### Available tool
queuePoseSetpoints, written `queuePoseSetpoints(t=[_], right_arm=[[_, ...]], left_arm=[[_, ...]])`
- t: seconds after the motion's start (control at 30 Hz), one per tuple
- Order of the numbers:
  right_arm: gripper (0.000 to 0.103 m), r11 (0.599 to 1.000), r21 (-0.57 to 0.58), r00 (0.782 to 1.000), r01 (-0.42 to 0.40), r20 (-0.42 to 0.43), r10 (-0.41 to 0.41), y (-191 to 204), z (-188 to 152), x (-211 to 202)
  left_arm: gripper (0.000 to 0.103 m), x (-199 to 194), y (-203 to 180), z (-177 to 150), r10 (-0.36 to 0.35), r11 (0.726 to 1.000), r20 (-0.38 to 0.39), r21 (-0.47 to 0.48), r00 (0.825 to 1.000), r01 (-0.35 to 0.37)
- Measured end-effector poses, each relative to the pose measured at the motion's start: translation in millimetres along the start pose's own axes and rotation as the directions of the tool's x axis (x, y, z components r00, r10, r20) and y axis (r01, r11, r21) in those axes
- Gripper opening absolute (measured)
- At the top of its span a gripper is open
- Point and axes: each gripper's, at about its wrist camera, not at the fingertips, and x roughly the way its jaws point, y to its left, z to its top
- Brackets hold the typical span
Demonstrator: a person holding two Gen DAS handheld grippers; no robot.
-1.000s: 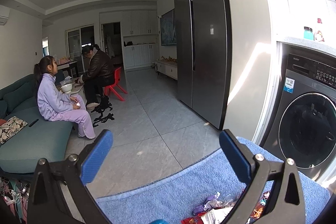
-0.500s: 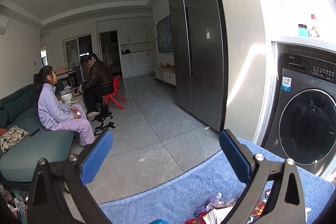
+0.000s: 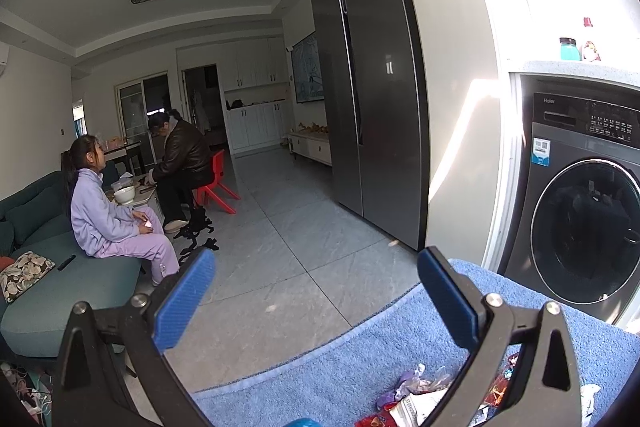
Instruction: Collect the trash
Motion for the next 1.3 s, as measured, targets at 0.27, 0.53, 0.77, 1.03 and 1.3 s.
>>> queuePoseSetpoints(t=[0.27,0.53,0.77,1.03,1.3], right_arm=[[0.101,1.000,0.012,1.000,-0.008,-0.018,0.008,-1,-4,1],[0.103,0.997,0.030,0.995,-0.068,-0.067,0.070,-10,-8,4],[0.103,0.996,0.050,0.991,-0.075,-0.107,0.080,-26,-12,6],[0.103,0.993,0.053,0.976,-0.103,-0.189,0.111,-39,-31,10],[0.103,0.990,0.092,0.942,-0.106,-0.311,0.130,-58,-65,24]], left_arm=[[0.102,0,-4,-2,-0.005,1.000,0.001,0.013,1.000,0.005],[0.102,-6,-7,-8,-0.114,0.992,0.034,0.052,0.993,0.112],[0.102,12,9,-18,-0.288,0.955,-0.046,0.064,0.957,0.290],[0.102,21,29,-54,-0.549,0.811,-0.184,0.119,0.815,0.573],[0.102,18,46,-102,-0.618,0.712,-0.298,0.179,0.727,0.679]])
